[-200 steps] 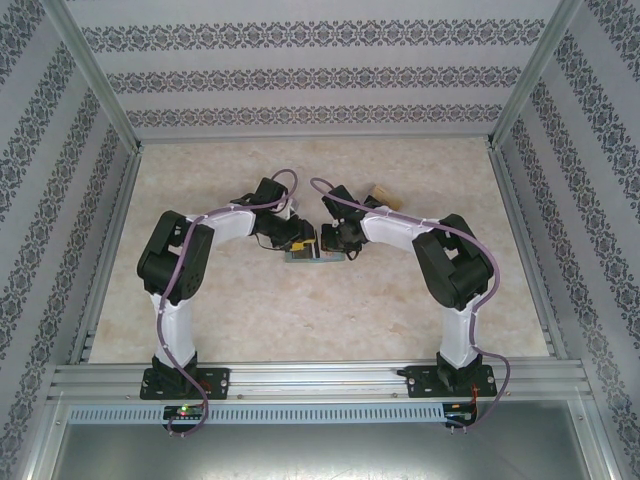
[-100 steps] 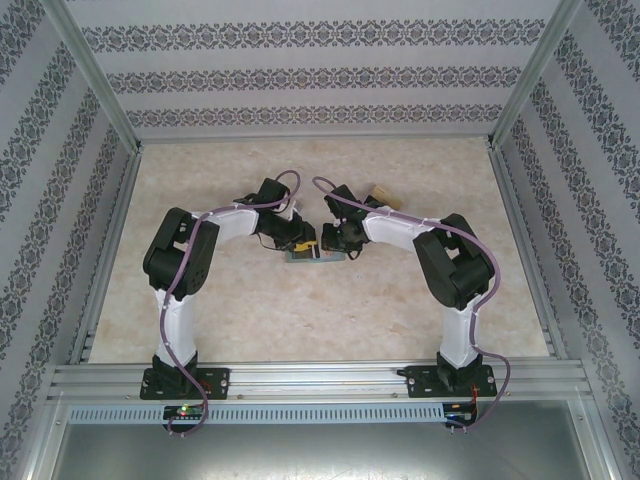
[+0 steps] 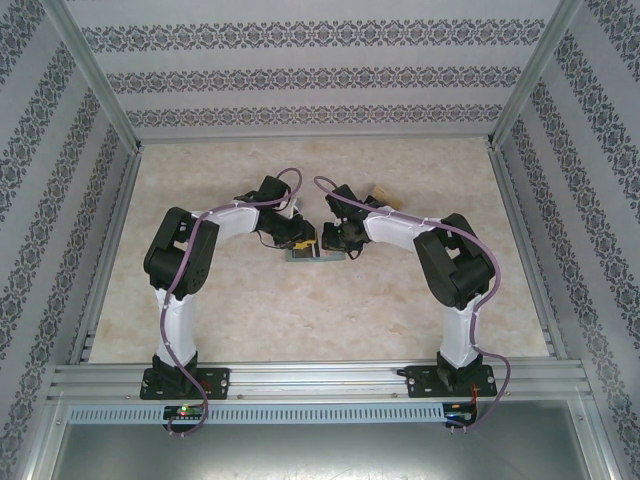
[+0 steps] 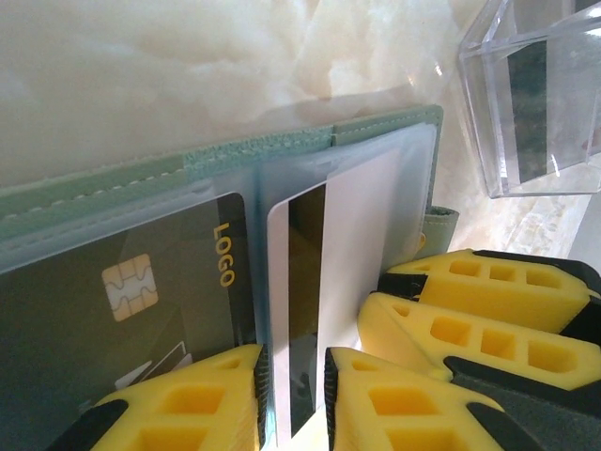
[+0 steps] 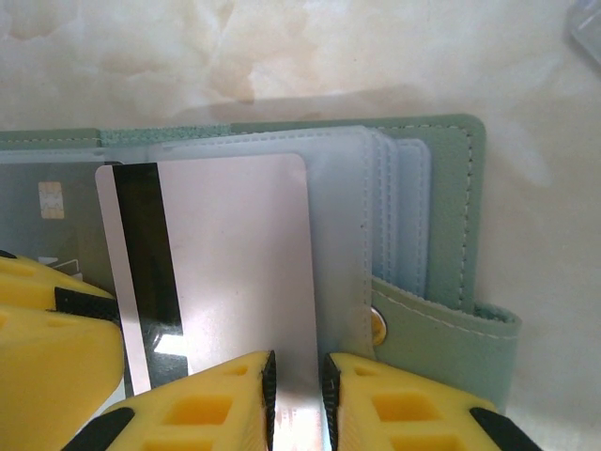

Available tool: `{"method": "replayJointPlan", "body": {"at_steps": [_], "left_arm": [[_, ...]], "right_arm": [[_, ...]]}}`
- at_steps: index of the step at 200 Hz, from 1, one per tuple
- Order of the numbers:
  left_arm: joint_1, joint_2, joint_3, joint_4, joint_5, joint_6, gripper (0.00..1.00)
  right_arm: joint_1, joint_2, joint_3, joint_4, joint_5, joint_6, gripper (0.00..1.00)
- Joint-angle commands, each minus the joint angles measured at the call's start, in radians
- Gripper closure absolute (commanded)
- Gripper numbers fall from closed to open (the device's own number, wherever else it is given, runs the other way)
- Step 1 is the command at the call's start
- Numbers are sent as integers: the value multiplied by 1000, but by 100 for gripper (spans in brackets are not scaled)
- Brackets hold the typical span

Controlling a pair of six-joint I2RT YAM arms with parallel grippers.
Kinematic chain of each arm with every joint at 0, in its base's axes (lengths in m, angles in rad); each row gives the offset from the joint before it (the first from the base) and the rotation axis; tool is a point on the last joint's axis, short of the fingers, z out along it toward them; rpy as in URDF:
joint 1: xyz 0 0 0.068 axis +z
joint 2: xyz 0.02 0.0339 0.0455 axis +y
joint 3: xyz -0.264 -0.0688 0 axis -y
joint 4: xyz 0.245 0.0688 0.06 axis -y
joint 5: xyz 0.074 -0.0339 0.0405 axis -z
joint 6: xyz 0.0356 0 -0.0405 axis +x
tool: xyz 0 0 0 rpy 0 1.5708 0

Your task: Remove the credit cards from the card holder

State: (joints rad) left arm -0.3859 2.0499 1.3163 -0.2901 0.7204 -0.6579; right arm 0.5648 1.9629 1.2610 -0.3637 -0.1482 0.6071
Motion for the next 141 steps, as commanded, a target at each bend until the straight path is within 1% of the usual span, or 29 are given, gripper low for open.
{"method": "replayJointPlan", "body": {"at_steps": [1,30,99,141], "left_arm": [[5,-1,13,-35,-24,30,75],[6,2,13,-30,-20,32,75],[5,36,29,16,64,33,77],[7,35,25,48,80,26,79]], "right_arm": [[-11,36,-32,-36,24,18,75],[-11,34,-33,-36,24,18,75],[-8,36,-32,-36,16,17,75],[-8,36,-33,-38,18,17,75]]}}
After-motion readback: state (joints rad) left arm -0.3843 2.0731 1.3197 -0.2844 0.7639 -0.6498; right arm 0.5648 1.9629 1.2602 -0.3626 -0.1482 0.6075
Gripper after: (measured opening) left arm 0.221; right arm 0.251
